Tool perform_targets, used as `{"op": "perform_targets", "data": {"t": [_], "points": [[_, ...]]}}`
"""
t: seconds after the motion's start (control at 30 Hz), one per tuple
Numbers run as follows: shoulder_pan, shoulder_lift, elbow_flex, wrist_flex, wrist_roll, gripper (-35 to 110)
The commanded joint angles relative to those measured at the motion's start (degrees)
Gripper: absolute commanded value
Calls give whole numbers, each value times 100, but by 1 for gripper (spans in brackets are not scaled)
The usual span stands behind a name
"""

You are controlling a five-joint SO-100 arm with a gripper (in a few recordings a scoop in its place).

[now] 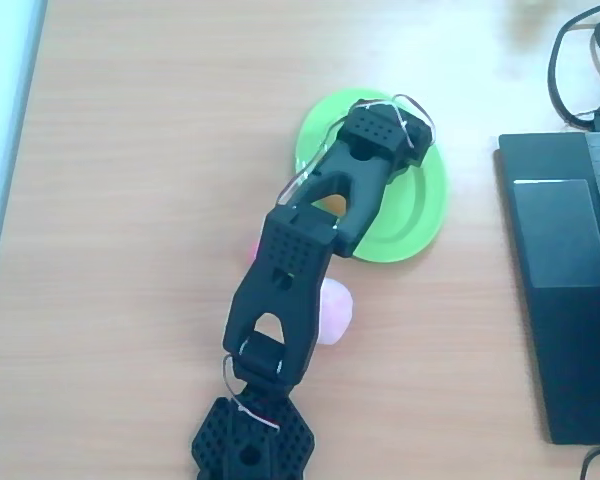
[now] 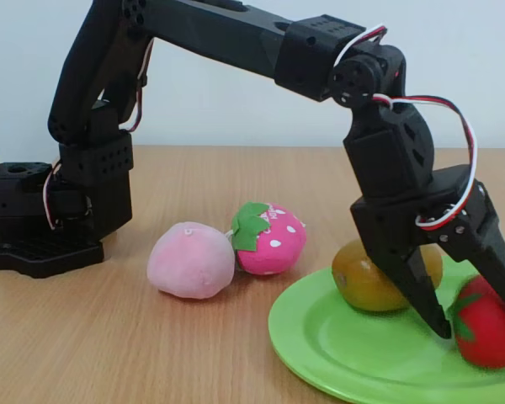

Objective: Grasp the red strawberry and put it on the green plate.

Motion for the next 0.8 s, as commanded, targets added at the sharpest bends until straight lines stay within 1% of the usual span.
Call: {"op": "perform_targets", "data": {"t": [0.0,0.37,0.57,0.67,0.77], "points": [[44,316,44,26,9,35],[-70,817,448,26,0,35],[-272,1969,861,79,-18,30],[-545,2909,993,132,-70,24],[-1055,3867,1230,62,-615,7]]}}
